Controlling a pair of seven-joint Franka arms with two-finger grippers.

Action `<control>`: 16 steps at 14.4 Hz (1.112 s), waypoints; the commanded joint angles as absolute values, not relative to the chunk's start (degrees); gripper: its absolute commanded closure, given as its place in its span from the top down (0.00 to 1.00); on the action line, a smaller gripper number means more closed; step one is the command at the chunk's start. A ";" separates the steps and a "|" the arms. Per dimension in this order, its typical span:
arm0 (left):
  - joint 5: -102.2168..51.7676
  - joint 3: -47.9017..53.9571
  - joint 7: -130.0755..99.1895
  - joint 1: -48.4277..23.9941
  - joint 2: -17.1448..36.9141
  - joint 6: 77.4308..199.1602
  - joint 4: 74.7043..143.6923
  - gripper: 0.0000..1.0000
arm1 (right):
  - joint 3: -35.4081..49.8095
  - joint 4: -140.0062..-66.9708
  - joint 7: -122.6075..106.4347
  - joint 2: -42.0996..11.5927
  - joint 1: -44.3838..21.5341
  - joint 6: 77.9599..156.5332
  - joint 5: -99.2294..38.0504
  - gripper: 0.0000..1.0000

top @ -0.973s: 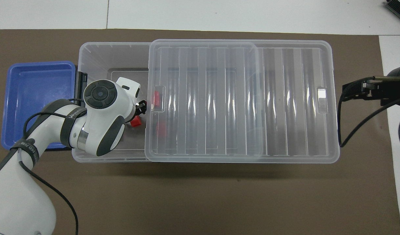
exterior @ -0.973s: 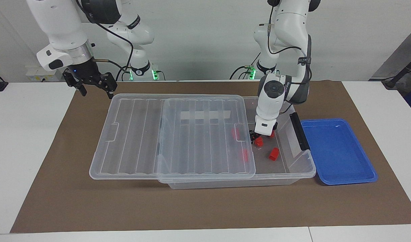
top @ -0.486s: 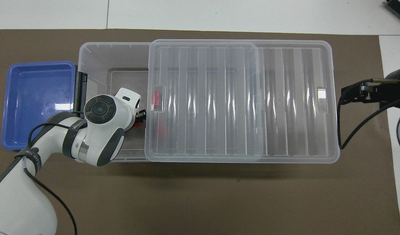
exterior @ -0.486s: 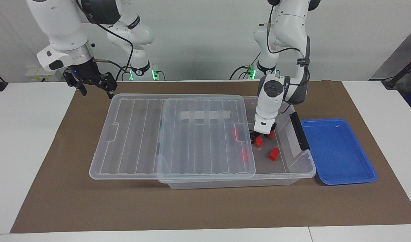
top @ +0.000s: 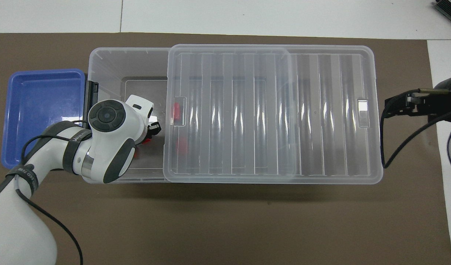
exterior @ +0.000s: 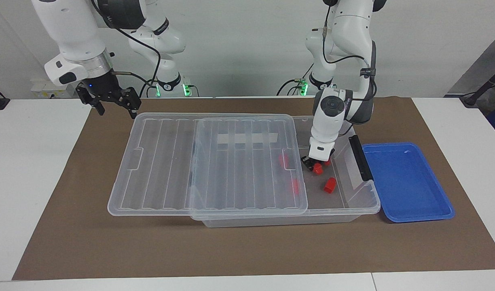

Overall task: Place red block in blue tray from box
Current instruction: 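Grasp the red block with the left gripper, then lift the red block and carry it over the blue tray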

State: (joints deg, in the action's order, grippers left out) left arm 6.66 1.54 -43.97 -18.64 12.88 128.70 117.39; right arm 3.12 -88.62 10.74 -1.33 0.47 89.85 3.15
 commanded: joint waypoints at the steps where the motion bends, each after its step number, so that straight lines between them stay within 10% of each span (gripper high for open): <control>1: 7.74 1.49 -42.54 -17.41 10.64 112.64 106.30 0.00 | 3.34 -89.47 11.16 -0.53 1.23 89.74 2.11 1.00; 8: 4.92 1.06 -27.20 -10.83 10.72 91.24 88.95 0.00 | 3.34 -89.47 11.16 -0.53 1.23 89.74 2.02 1.00; 16: 4.83 1.05 6.48 8.25 6.87 110.43 103.58 0.00 | 3.34 -89.47 11.34 -0.70 1.32 90.70 2.02 1.00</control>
State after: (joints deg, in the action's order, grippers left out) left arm 5.58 0.39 2.87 6.69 9.90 102.78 95.28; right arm 3.11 -88.62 10.74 -1.33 0.51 89.95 3.15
